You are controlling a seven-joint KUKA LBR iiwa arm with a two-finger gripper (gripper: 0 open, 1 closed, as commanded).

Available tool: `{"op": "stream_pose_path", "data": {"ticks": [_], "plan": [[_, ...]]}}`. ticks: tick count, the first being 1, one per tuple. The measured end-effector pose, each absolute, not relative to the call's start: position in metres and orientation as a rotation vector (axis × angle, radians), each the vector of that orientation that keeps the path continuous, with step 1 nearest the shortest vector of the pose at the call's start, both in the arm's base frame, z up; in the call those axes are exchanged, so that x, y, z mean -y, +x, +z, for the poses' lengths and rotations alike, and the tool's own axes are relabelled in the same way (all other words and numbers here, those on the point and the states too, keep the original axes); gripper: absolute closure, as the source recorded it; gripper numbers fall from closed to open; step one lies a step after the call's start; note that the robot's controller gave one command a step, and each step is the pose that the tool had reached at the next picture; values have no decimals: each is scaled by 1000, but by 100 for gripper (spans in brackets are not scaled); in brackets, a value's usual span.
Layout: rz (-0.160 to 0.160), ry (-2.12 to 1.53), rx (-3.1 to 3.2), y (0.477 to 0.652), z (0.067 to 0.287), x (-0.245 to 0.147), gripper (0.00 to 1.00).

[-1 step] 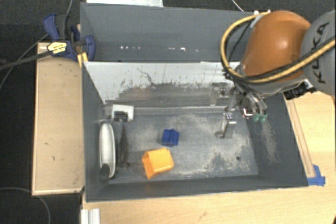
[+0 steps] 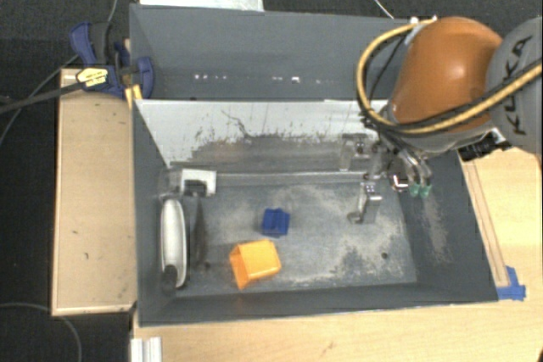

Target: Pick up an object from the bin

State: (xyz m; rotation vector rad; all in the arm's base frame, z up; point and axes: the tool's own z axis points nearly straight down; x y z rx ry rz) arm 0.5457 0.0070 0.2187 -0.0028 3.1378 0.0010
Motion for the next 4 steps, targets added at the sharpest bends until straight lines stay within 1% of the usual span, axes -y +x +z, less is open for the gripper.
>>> {"op": "stream_pose_path", "data": {"ticks": [1,2,3,4], "plan": [[5,30,-3138,549,184,-73,0],[2,114,-3136,544,171,-110,0],[8,84,-3130,543,164,-114,0],[4,-15,-3133,562,129,-108,0]]}}
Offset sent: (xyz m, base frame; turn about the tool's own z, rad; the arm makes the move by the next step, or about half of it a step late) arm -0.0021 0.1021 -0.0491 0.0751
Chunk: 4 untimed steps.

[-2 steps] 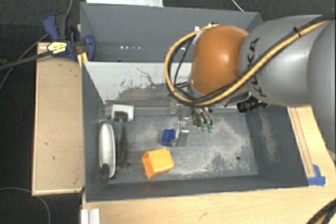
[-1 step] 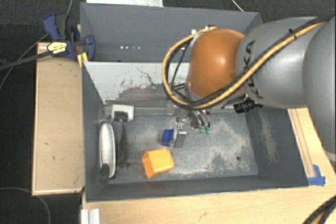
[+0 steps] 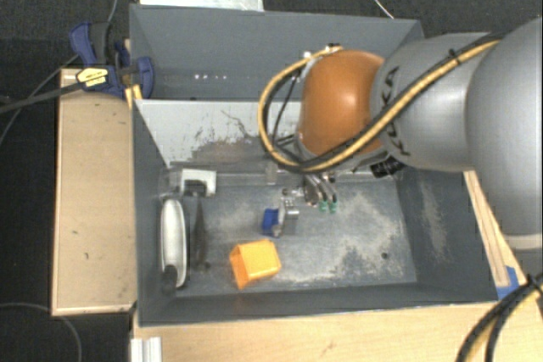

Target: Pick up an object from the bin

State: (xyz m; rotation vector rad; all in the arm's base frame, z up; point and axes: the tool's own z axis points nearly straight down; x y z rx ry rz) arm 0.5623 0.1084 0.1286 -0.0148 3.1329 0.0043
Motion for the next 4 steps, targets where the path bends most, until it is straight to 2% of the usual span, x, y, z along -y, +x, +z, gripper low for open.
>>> {"op": "stream_pose_path", "data": {"ticks": [1,2,3,4], "plan": [[8,5,-3121,537,86,-121,0],[10,-27,-3117,544,101,-118,0],[3,-551,-3063,552,73,-116,100],[3,-549,-3064,552,73,-116,100]]}}
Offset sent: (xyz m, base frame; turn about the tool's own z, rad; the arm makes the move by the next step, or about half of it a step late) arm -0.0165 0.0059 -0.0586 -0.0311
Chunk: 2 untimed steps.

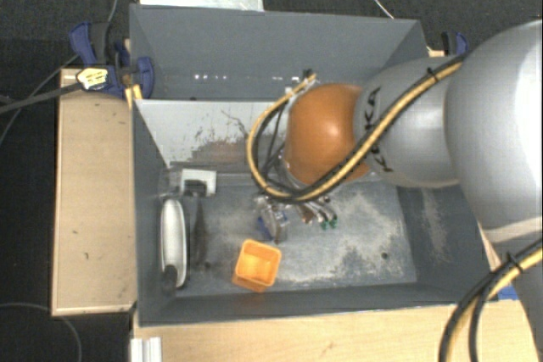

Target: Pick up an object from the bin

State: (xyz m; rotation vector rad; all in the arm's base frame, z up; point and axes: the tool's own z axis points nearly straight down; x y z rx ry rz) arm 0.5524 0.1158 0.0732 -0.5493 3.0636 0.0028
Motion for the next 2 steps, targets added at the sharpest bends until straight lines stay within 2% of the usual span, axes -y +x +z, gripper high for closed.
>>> {"op": "stream_pose_path", "data": {"ticks": [1,2], "plan": [[2,-649,-3050,551,141,-119,100],[2,-642,-3046,558,239,-115,100]]}}
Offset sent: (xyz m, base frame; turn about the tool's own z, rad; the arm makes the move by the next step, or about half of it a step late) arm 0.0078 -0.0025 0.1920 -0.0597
